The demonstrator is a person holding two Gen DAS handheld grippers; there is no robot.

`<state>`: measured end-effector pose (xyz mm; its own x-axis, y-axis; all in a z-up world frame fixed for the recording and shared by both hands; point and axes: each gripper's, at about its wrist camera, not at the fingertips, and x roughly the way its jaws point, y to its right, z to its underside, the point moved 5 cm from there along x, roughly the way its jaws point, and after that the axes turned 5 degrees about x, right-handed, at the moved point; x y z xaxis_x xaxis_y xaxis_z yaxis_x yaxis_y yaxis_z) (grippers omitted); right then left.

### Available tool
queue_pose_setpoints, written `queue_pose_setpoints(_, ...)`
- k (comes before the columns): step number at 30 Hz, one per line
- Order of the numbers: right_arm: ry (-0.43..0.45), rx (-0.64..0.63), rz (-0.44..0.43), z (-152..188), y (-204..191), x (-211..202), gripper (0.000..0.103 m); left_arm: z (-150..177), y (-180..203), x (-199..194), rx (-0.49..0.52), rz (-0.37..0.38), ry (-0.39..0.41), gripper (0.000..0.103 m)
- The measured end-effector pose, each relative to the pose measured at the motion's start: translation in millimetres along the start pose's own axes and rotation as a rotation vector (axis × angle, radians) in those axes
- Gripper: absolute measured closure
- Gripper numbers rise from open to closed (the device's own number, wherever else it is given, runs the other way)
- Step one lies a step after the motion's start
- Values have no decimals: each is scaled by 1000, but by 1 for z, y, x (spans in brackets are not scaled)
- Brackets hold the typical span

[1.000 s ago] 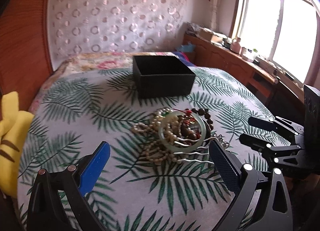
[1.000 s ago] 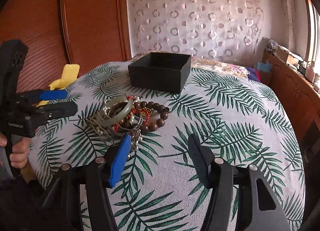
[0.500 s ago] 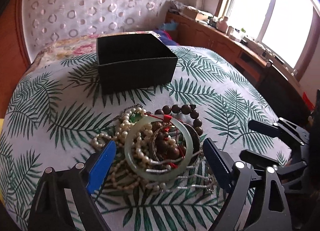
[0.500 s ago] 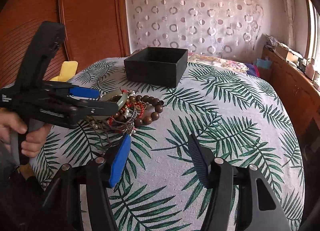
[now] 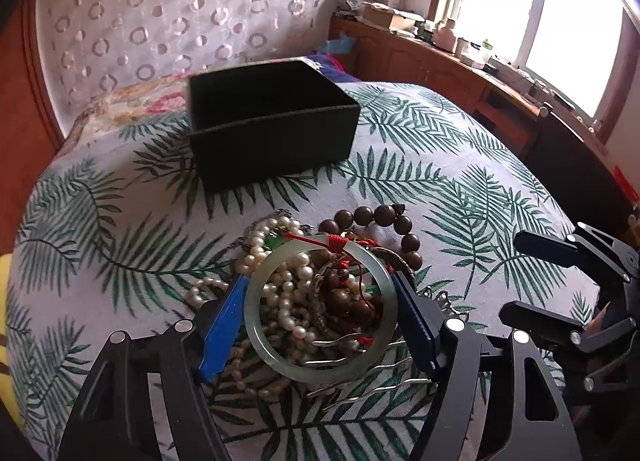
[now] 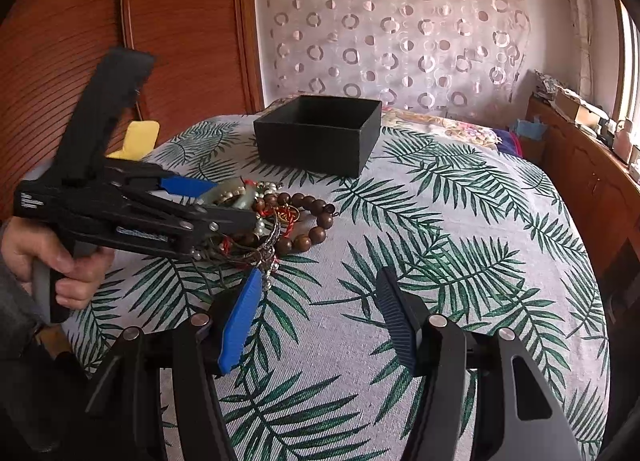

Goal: Organize jewelry
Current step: 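Lower the left gripper onto the green jade bangle and grasp it, then hold the jade bangle in the left gripper while the right gripper grasps a silver ornament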

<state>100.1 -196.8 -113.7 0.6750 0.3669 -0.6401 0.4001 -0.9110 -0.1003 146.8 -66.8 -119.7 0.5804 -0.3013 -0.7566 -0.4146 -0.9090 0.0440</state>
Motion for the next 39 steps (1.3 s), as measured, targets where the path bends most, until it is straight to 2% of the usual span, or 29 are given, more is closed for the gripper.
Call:
queue_pose_setpoints(3,-16,-5,-16,0,-4,6,41,-1,-5,-15,-21,-5,44,35)
queue_pose_setpoints(6,-41,5,-71,-1,-9,12,41,-1,-11,-28,-40,-18,78,35)
queue_pose_setpoints(10,-76,22,-110,-2,-18,21,49,1,-16,-40,-59,-31,104,35)
queue_pose_setpoints(19,-146,32,-106,-3,-28,43,55,13,-17,-54,-76,-35,135,35)
queue_pose_setpoints(22,-160,41,-108,0,-27,45,64,16,-15,-60,-67,-37,151,35)
queue_pose_setpoints(24,-161,46,-115,1,-27,43,78,17,-13,-63,-61,-42,163,35)
queue_pose_setpoints(28,-147,51,-118,2,-27,40,83,18,-15,-69,-66,-46,182,35)
queue_pose_setpoints(30,-127,45,-114,0,-27,34,88,19,-15,-69,-68,-55,183,35)
queue_pose_setpoints(37,-102,5,-104,-1,-26,25,91,21,-14,-72,-72,-70,190,35)
queue_pose_setpoints(38,-94,7,-108,-2,-25,23,99,21,-14,-73,-71,-72,191,35)
queue_pose_setpoints(39,-85,10,-113,-4,-24,19,100,21,-14,-73,-71,-72,191,35)
